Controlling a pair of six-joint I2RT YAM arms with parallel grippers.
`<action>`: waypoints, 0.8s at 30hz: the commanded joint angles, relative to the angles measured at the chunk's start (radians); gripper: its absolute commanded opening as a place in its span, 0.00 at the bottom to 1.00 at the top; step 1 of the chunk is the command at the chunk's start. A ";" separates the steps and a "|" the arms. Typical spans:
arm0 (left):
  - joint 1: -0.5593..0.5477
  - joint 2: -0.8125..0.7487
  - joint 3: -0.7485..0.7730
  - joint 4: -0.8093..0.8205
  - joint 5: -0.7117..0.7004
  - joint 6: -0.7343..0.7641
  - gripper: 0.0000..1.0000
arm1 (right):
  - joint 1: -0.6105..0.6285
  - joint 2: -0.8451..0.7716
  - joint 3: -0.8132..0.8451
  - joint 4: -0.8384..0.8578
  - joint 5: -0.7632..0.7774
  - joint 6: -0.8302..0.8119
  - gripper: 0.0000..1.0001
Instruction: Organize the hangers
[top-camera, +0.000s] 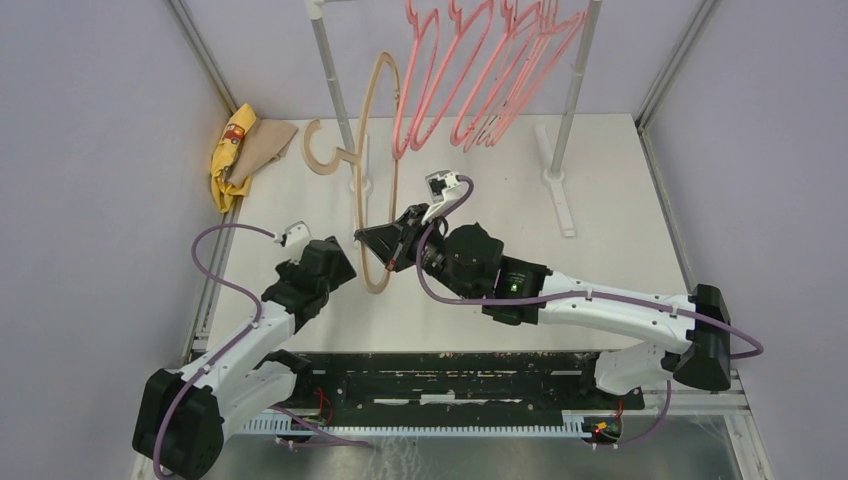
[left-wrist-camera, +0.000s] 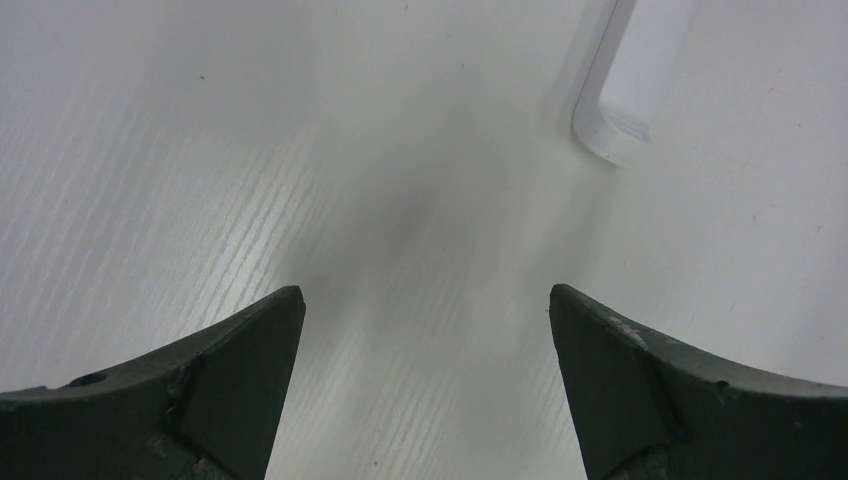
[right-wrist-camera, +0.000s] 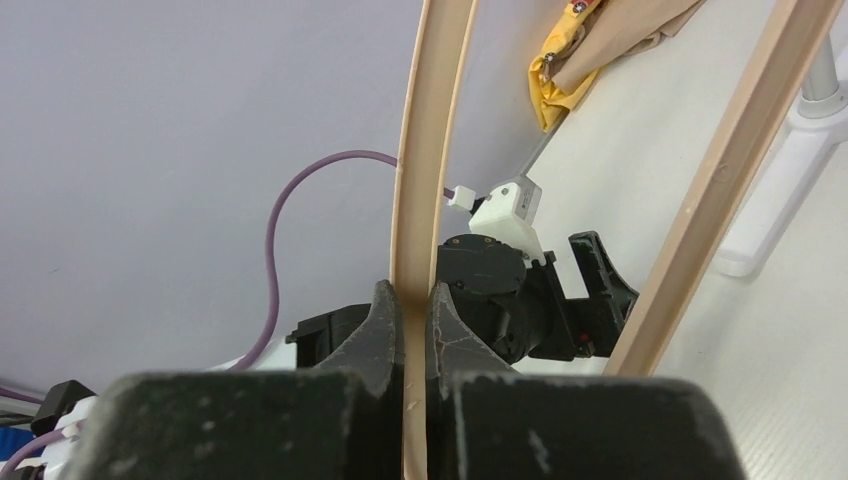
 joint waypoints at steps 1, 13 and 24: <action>0.002 0.010 0.016 0.052 0.007 -0.012 0.99 | 0.033 -0.069 -0.029 0.067 0.078 -0.035 0.01; 0.001 0.009 0.015 0.059 0.000 -0.005 0.99 | 0.078 -0.019 0.064 -0.018 0.050 -0.069 0.01; 0.001 0.033 0.052 0.071 -0.001 -0.007 0.99 | -0.133 0.144 0.317 -0.094 -0.213 0.029 0.01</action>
